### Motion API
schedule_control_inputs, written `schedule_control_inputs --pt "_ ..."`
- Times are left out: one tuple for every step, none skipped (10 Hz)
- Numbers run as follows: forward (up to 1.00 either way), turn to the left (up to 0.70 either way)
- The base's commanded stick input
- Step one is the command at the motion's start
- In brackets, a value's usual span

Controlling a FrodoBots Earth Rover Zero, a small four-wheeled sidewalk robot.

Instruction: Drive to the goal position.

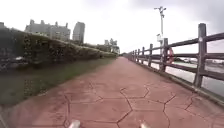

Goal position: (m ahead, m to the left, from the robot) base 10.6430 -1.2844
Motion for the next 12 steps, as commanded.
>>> schedule_control_inputs --pt "0.7 0.0" --pt "0.7 0.0" --pt "0.7 0.0" --pt "0.7 0.0" --pt "0.7 0.0" --pt "0.7 0.0" --pt "0.7 0.0" --pt "0.7 0.0" --pt "0.7 0.0" --pt "0.7 0.0" --pt "0.7 0.0" --pt "0.7 0.0"
